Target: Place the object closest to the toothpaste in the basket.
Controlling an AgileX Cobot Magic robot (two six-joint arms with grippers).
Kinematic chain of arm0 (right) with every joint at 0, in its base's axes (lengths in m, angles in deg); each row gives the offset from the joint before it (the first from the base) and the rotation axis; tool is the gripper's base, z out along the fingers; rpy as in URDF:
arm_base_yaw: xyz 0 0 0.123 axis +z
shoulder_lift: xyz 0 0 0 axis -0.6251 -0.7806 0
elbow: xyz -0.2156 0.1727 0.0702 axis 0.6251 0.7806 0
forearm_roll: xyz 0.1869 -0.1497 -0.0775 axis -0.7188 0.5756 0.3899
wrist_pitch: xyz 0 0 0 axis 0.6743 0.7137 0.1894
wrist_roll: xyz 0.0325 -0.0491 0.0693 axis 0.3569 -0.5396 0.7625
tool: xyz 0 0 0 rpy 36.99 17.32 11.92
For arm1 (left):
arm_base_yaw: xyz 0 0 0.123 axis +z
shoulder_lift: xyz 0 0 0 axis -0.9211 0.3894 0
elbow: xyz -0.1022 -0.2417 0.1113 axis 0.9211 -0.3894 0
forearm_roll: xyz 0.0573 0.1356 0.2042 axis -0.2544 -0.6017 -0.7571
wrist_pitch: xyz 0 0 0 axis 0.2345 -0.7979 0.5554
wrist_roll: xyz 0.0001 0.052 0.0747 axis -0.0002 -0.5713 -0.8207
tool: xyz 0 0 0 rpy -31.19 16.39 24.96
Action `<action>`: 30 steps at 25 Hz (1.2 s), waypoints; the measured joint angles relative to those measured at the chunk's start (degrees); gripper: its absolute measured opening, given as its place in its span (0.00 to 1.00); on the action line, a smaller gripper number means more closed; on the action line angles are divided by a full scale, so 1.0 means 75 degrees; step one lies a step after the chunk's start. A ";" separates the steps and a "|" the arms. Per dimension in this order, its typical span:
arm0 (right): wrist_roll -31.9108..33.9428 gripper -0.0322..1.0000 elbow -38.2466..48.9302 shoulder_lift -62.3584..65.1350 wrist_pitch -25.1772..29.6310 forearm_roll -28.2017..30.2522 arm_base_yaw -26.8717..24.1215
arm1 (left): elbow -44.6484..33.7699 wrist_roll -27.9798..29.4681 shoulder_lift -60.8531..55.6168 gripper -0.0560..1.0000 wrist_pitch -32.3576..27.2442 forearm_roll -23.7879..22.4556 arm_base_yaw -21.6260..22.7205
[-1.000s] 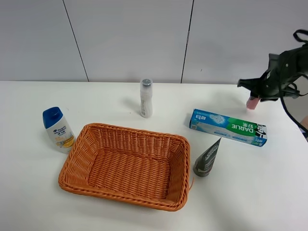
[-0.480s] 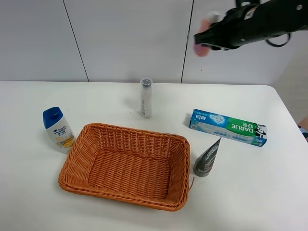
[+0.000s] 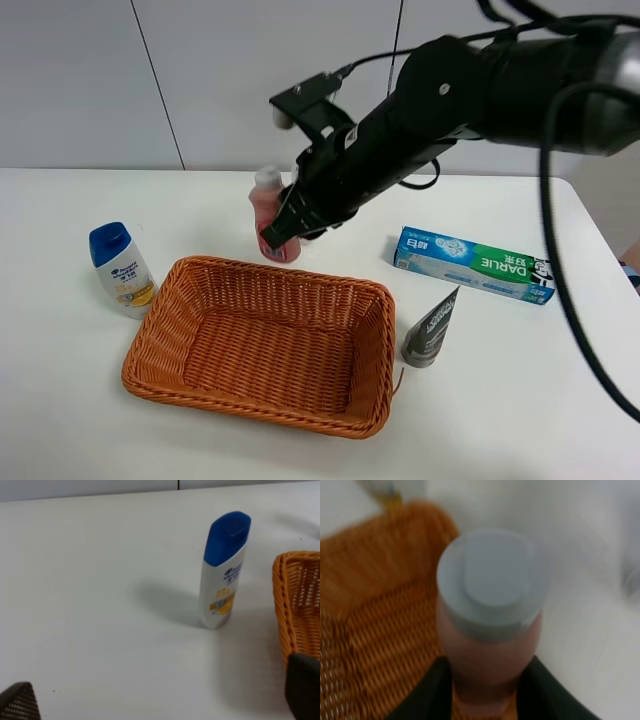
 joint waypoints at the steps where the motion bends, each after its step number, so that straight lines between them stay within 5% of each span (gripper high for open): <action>1: 0.0000 0.32 0.0000 -0.0203 0.0143 0.0000 0.0000 | 0.0000 0.0000 0.0000 1.00 0.0000 0.0000 0.0000; 6: -0.0054 0.35 0.0000 -0.0794 0.0514 -0.0012 0.0000 | 0.0000 0.0000 0.0000 1.00 0.0000 0.0000 0.0000; 11: -0.0078 0.80 -0.0006 -0.0723 0.0353 -0.0406 0.0000 | 0.0000 0.0000 0.0000 1.00 0.0000 0.0000 0.0000; 13: 0.0012 0.87 -0.0006 -0.0588 0.0296 -0.0475 0.0000 | 0.0000 0.0000 0.0000 1.00 0.0000 0.0000 0.0000; 18: 0.0335 0.91 -0.0006 0.1018 -0.0282 -0.0330 -0.0136 | 0.0000 0.0000 0.0000 1.00 0.0000 0.0000 0.0000; 22: 0.1299 0.91 -0.0006 0.3134 -0.0628 0.0465 -0.0898 | 0.0000 0.0000 0.0000 1.00 0.0000 0.0000 0.0000; 30: 0.2860 0.91 0.0568 0.6607 0.0635 0.2272 -0.3360 | 0.0000 0.0000 0.0000 1.00 0.0000 0.0000 0.0000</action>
